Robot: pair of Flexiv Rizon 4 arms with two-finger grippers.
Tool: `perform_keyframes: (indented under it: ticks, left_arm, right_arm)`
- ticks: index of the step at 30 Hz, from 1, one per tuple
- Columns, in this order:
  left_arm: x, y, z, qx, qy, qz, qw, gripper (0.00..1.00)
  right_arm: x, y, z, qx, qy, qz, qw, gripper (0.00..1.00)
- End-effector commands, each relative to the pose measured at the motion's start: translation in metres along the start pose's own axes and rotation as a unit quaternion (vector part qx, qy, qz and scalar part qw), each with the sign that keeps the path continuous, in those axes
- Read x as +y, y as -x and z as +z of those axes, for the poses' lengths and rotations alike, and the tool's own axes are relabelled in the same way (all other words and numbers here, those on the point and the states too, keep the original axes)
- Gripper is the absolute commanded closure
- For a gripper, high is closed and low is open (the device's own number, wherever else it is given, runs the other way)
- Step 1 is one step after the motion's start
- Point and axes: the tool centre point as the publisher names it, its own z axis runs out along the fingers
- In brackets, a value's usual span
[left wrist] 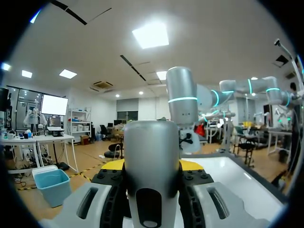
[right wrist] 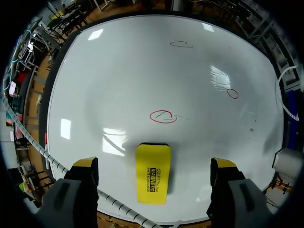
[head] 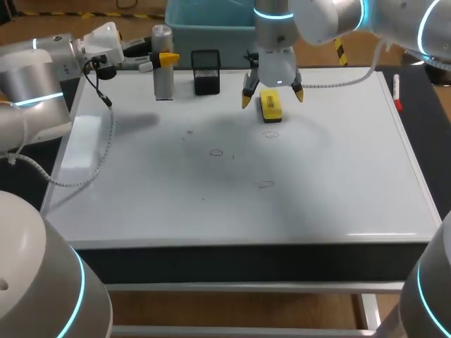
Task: Pick up the inspection probe, press it on each red-marked spot on the whiteboard one by one, put down the probe, pick up the eraser, and wipe off all the red marks.
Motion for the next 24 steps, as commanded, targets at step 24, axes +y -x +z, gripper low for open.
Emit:
perform_keyframes:
  ticks: [24]
  left_arm:
    - [-0.001,0.001,0.000,0.001,0.000,0.000,1.000,1.00]
  right_arm:
    - [-0.027,0.003,0.017,-0.009,0.009,0.012,1.000,0.00]
